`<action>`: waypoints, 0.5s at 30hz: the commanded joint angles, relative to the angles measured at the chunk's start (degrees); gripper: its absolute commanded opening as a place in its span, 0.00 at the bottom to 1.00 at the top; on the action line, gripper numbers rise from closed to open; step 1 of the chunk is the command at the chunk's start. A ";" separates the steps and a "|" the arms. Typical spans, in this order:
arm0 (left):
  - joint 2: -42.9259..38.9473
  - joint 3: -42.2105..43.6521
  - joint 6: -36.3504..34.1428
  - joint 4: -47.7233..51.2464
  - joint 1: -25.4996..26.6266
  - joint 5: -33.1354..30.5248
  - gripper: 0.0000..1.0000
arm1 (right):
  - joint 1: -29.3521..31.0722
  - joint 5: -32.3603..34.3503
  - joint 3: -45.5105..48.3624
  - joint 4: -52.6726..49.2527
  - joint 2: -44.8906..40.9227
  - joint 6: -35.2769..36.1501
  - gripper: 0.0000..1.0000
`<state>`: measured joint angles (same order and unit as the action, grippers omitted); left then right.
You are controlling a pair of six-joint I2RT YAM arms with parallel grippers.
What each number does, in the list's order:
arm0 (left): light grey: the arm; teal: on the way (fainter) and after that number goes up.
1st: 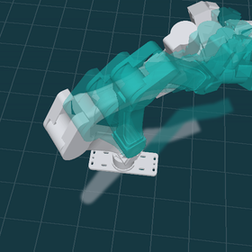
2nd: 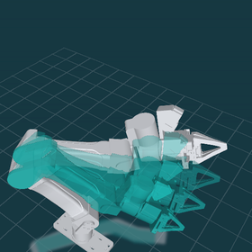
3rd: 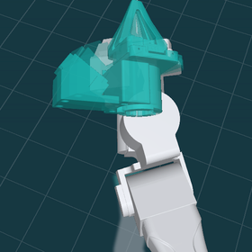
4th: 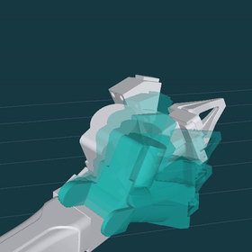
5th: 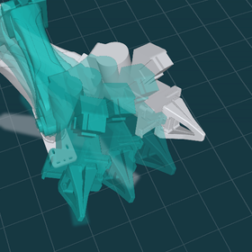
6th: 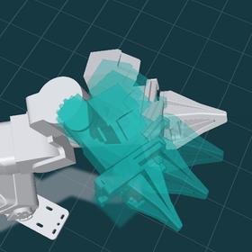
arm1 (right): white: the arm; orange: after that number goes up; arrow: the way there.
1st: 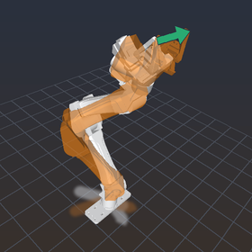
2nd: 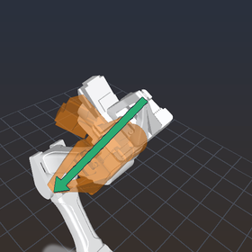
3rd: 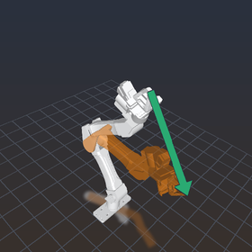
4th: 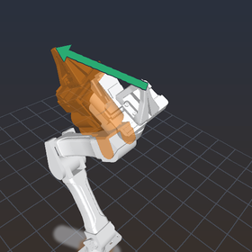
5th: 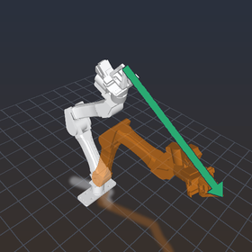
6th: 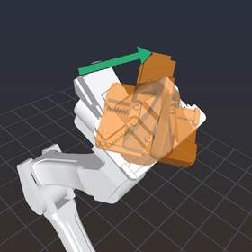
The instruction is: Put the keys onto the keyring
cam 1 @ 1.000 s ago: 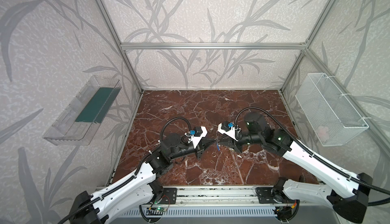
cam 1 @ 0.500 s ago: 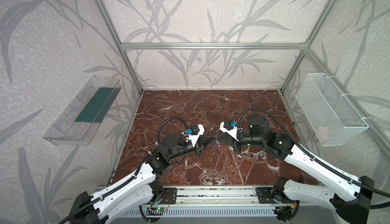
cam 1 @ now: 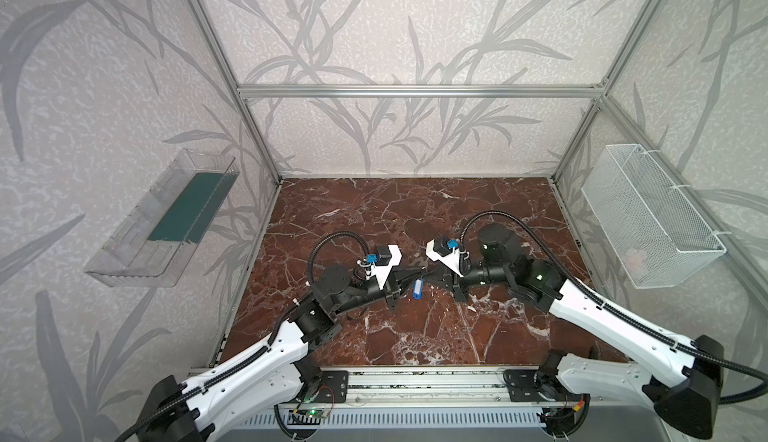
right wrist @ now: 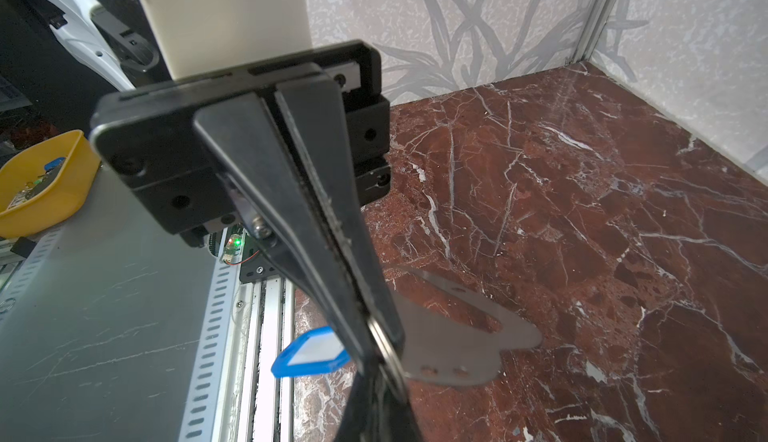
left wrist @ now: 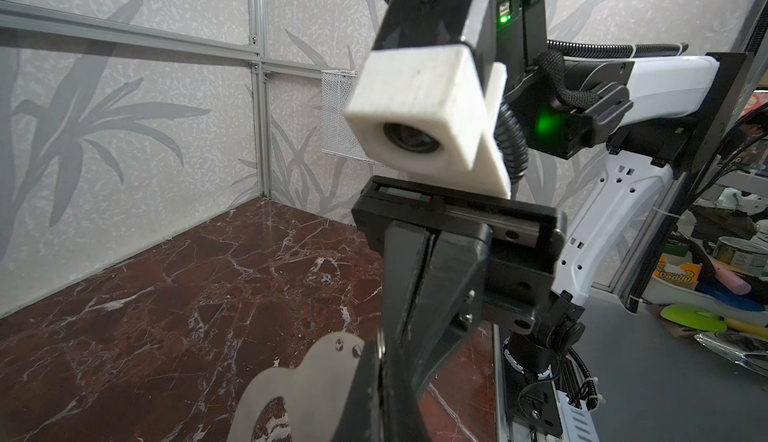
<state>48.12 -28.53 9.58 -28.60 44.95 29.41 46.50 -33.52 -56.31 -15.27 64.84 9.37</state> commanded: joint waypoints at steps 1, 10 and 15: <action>-0.74 1.10 0.97 -3.88 -0.04 -0.76 0.00 | 0.32 -0.19 0.85 1.61 -1.42 -0.27 0.06; -3.41 3.36 0.85 -5.24 -0.01 -12.05 0.00 | 0.12 5.53 5.06 3.28 -4.70 -2.32 0.26; -5.29 5.53 1.70 -7.81 -0.04 -20.69 0.00 | 0.04 6.15 8.81 4.98 -6.30 -4.61 0.30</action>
<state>44.45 -24.03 10.24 -31.73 44.95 15.68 46.50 -28.58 -48.90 -12.71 59.81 6.76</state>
